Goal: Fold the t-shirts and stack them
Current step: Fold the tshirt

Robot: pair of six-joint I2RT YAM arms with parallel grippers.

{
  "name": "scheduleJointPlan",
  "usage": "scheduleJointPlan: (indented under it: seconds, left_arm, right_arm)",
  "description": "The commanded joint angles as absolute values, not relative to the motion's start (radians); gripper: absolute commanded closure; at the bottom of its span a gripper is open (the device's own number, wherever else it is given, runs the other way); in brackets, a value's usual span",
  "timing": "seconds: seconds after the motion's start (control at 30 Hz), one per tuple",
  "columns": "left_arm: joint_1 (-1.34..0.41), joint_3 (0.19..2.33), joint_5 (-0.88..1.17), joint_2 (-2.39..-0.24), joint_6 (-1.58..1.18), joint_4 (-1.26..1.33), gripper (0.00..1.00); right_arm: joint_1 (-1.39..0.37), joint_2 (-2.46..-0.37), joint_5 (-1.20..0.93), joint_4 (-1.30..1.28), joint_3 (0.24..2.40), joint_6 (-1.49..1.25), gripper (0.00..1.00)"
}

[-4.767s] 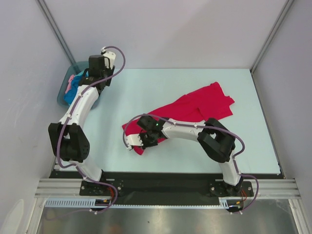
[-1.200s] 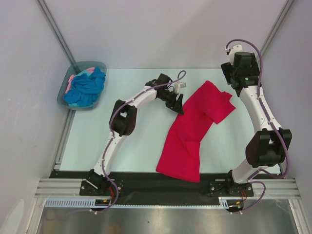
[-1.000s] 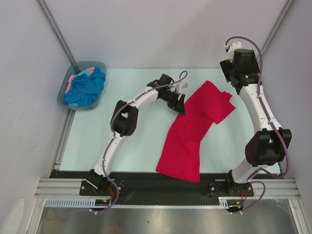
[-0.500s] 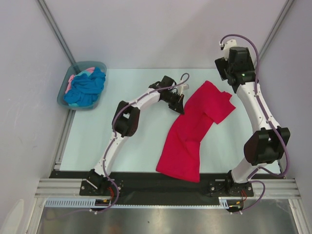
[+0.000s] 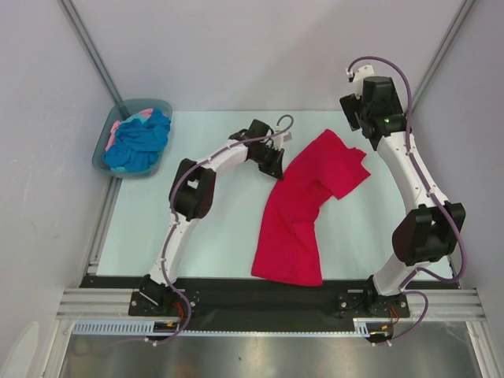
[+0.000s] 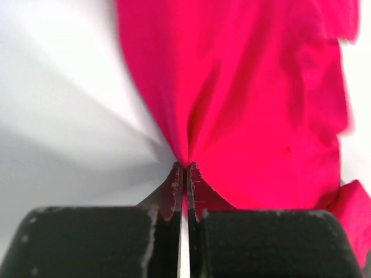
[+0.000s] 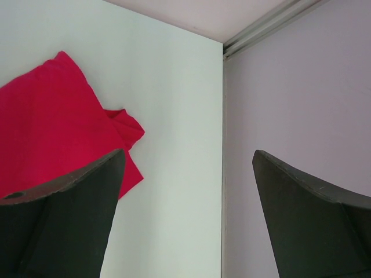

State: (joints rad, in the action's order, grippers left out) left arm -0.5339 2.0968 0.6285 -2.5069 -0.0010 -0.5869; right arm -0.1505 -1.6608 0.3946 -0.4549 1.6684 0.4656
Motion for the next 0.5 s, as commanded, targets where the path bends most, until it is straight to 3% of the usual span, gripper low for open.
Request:
scheduleJointPlan:
  seconds: [0.0, 0.3, 0.47]
  left_arm:
    - [-0.433, 2.022, 0.422, -2.442, 0.009, -0.618, 1.00]
    - [-0.325, 1.996, 0.281, -2.408, 0.048, -0.655, 0.99]
    - [-0.292, 1.988, 0.342, -2.382, 0.055, -0.663, 1.00]
  right_arm:
    - [-0.163, -1.660, 0.380, -0.434, 1.717, 0.457, 0.03]
    - [-0.172, -1.677, 0.380, -0.423, 1.726, 0.460, 0.03]
    - [-0.182, -1.683, 0.377, -0.431, 1.721, 0.466, 0.03]
